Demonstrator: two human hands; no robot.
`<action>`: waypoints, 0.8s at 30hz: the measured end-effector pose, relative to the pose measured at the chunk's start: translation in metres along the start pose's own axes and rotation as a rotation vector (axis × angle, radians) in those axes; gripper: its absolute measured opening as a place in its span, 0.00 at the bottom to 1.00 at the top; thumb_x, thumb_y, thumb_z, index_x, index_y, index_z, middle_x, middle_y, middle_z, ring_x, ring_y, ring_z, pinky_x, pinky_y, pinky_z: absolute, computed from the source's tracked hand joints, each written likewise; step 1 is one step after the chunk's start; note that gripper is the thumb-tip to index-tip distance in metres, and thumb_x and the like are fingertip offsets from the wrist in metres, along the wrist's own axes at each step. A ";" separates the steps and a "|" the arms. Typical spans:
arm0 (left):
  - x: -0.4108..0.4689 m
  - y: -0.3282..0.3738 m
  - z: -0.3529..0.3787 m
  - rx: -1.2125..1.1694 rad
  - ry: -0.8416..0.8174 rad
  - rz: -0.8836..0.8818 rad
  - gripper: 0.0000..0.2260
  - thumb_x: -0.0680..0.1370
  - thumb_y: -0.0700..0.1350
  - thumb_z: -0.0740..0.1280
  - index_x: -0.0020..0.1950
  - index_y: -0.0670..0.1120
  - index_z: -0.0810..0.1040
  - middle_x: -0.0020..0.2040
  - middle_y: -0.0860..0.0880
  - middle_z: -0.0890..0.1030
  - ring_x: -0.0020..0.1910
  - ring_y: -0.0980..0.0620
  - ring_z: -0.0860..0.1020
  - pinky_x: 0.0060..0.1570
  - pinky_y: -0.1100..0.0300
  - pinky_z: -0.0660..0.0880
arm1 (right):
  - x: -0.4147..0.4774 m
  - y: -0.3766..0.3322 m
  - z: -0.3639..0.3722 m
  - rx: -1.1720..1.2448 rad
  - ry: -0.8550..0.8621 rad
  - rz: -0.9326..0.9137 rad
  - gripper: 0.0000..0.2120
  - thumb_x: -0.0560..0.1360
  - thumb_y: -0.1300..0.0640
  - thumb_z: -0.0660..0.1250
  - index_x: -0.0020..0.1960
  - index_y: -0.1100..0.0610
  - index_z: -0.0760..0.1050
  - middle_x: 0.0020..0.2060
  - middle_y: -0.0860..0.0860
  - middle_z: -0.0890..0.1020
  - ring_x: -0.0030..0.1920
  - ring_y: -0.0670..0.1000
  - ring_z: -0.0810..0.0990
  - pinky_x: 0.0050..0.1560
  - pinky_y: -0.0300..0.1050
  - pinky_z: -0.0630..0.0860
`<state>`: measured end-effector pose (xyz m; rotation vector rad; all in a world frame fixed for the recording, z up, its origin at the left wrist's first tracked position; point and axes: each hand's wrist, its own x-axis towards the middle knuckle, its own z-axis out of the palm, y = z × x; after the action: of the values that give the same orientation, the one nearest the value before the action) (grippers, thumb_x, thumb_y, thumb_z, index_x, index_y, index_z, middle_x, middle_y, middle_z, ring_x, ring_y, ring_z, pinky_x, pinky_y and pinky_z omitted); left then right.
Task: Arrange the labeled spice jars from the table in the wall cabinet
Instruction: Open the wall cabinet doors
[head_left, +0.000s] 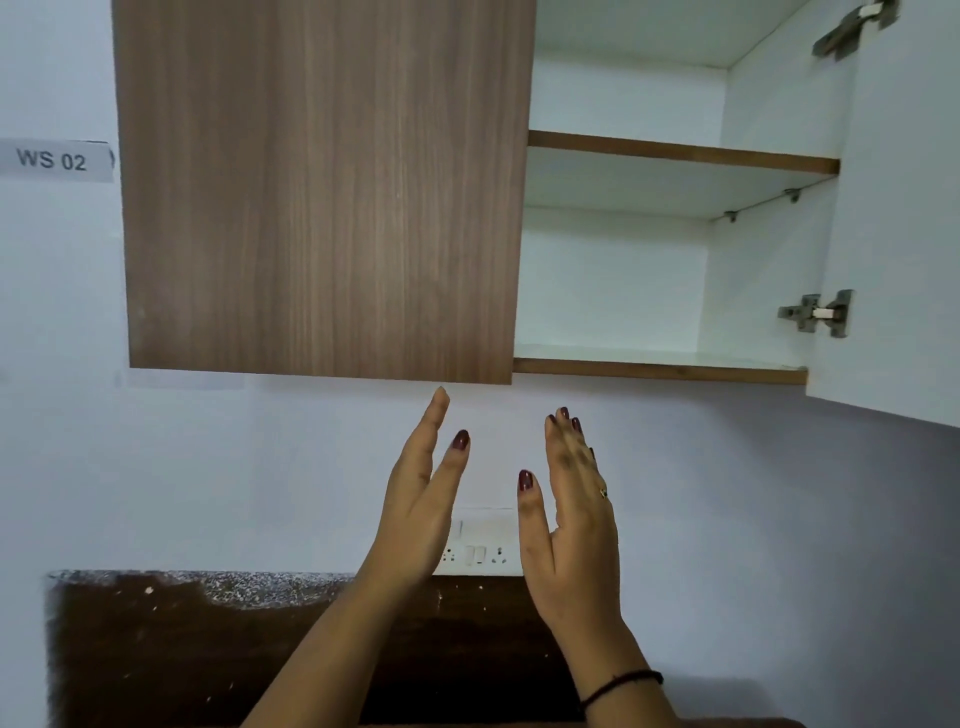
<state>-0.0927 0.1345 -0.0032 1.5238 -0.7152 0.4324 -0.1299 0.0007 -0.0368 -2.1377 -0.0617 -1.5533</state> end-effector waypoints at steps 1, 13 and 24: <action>0.005 -0.001 -0.001 0.040 0.005 0.016 0.29 0.77 0.67 0.56 0.77 0.66 0.57 0.78 0.67 0.57 0.76 0.65 0.58 0.68 0.68 0.57 | 0.004 0.003 0.004 0.019 0.000 0.006 0.28 0.81 0.39 0.53 0.79 0.45 0.56 0.77 0.37 0.56 0.77 0.40 0.55 0.72 0.38 0.55; 0.075 0.013 -0.005 0.830 -0.124 0.349 0.28 0.79 0.65 0.53 0.78 0.66 0.48 0.78 0.69 0.49 0.77 0.69 0.48 0.73 0.65 0.52 | 0.036 0.038 0.043 0.570 0.047 0.279 0.26 0.75 0.39 0.61 0.72 0.34 0.61 0.70 0.27 0.63 0.69 0.26 0.62 0.67 0.36 0.63; 0.148 0.049 0.017 1.433 -0.471 0.684 0.28 0.83 0.60 0.50 0.80 0.49 0.59 0.80 0.50 0.61 0.79 0.53 0.56 0.78 0.57 0.45 | 0.058 0.047 0.085 1.106 -0.114 0.587 0.23 0.77 0.63 0.68 0.69 0.46 0.71 0.67 0.41 0.76 0.67 0.39 0.74 0.71 0.46 0.70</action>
<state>-0.0198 0.0938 0.1298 2.7418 -1.4589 1.3054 -0.0200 -0.0195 -0.0212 -1.1825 -0.2413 -0.7390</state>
